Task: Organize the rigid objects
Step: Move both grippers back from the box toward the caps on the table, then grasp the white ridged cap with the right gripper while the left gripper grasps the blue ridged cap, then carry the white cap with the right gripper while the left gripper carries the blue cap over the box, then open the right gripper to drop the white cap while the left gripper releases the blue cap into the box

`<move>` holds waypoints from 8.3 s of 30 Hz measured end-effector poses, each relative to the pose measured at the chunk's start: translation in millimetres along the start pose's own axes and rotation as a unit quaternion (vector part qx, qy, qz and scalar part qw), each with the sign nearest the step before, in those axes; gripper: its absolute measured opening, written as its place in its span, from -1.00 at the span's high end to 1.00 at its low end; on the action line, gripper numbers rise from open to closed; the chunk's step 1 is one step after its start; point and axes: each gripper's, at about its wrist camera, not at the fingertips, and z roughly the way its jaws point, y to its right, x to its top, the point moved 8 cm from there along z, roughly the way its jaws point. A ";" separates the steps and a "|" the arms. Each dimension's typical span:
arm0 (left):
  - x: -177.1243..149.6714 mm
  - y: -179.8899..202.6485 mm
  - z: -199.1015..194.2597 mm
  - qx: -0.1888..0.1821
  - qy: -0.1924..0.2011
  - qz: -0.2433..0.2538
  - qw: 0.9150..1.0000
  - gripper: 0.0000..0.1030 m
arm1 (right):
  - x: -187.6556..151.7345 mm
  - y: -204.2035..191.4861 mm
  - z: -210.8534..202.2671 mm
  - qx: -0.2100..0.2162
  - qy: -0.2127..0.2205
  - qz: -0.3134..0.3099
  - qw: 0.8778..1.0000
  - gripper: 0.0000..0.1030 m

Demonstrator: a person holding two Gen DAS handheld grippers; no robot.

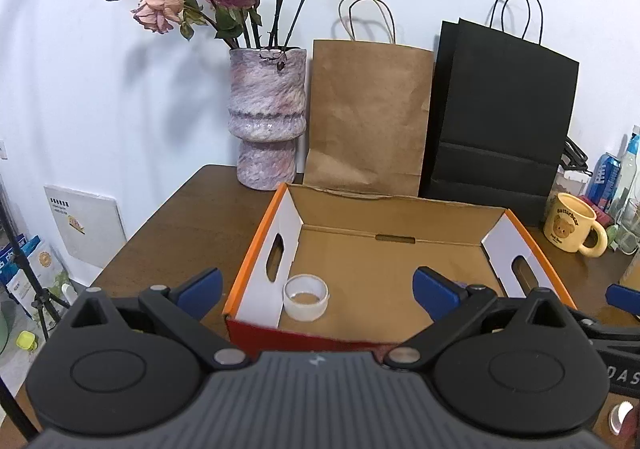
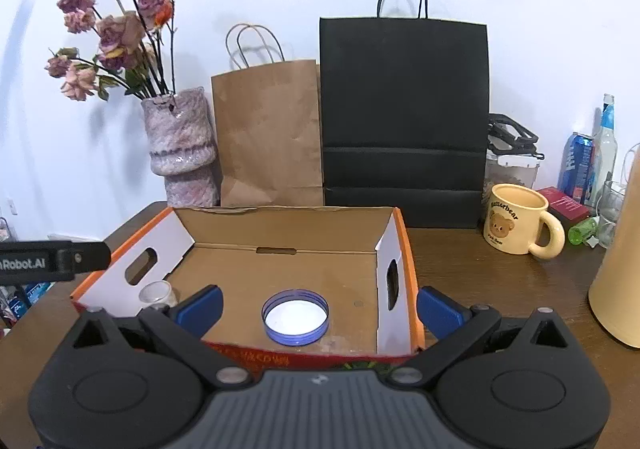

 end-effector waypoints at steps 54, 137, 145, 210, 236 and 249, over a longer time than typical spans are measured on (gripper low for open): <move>-125.9 -42.3 -95.1 0.033 -0.014 -0.005 0.999 -1.00 | -136.3 130.0 -114.1 -0.023 -0.054 -0.041 0.997 -1.00; -157.9 -37.7 -77.6 0.027 -0.038 0.033 0.998 -0.05 | -127.9 75.8 -109.3 0.000 0.022 -0.028 0.999 0.24; -141.7 -35.4 -86.6 0.021 -0.024 0.028 0.999 -0.05 | -119.5 60.6 -115.3 0.009 0.038 -0.031 0.999 0.24; 14.0 25.3 30.5 -0.007 0.035 0.008 0.999 -0.05 | 18.2 -4.4 18.9 0.041 0.080 -0.022 0.996 0.24; 18.7 17.7 98.1 0.024 0.004 0.034 0.999 -0.11 | 19.2 -3.3 92.1 0.043 0.026 -0.042 0.998 0.23; 24.8 18.5 90.7 0.038 0.026 0.036 0.998 -1.00 | 18.9 -0.7 92.6 0.030 0.028 -0.042 0.998 -1.00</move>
